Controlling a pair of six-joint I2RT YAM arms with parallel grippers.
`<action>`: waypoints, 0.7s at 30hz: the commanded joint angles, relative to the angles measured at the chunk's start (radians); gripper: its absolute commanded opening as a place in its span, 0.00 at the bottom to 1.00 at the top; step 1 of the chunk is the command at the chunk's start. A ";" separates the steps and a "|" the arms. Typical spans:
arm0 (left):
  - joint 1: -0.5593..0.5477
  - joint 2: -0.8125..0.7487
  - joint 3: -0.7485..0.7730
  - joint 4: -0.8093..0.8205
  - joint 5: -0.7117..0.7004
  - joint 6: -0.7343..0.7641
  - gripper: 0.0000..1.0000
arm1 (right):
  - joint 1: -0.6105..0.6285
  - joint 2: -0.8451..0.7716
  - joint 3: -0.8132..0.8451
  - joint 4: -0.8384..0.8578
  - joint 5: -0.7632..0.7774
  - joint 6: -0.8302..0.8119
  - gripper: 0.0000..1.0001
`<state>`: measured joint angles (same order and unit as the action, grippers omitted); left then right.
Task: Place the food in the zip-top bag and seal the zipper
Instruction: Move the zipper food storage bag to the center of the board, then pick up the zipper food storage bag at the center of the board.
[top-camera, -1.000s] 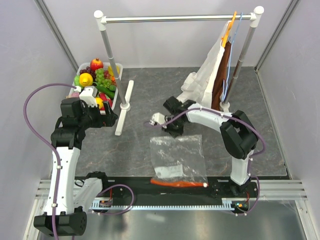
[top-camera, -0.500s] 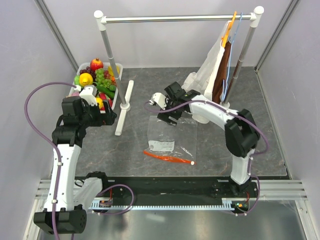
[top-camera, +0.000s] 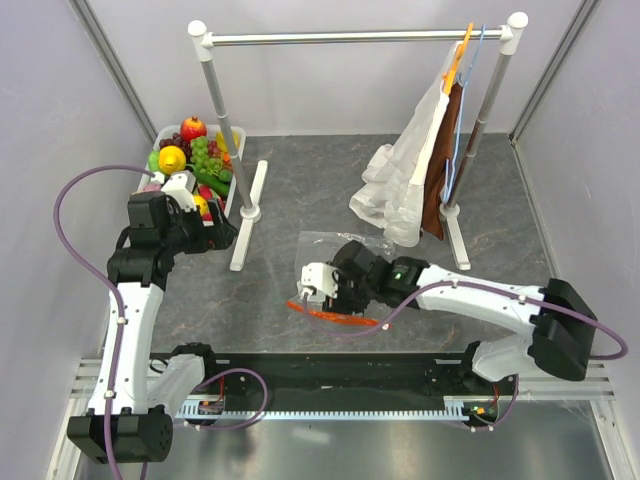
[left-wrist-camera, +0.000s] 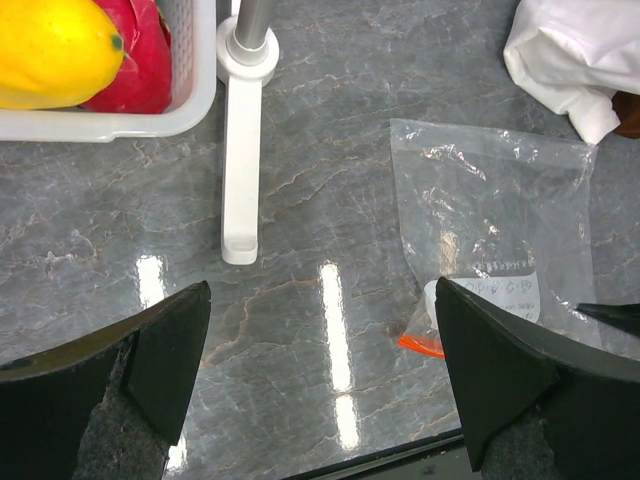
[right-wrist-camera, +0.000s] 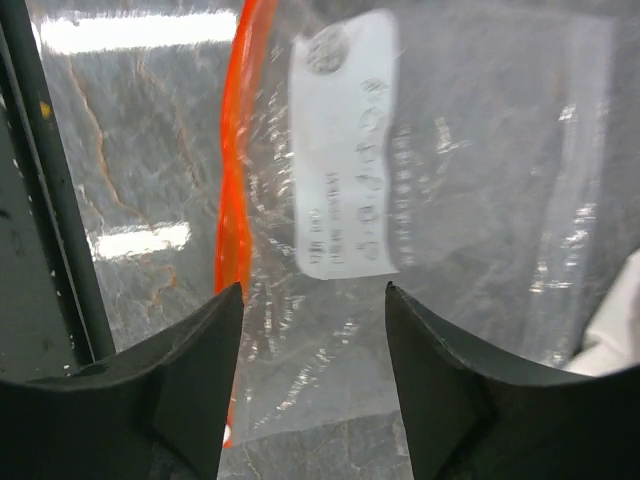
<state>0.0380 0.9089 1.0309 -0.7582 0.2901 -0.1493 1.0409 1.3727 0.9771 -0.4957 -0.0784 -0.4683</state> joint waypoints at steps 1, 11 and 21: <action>0.005 -0.021 -0.009 0.010 -0.003 -0.033 1.00 | 0.102 0.029 -0.044 0.089 0.158 -0.053 0.70; 0.003 -0.024 -0.020 0.017 0.006 -0.033 1.00 | 0.182 0.123 -0.115 0.141 0.308 -0.079 0.77; 0.005 -0.027 -0.032 0.031 0.024 -0.038 1.00 | 0.116 0.204 -0.055 0.161 0.269 -0.030 0.75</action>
<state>0.0380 0.8898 1.0065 -0.7601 0.2913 -0.1555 1.1923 1.5356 0.8753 -0.3649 0.1974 -0.5243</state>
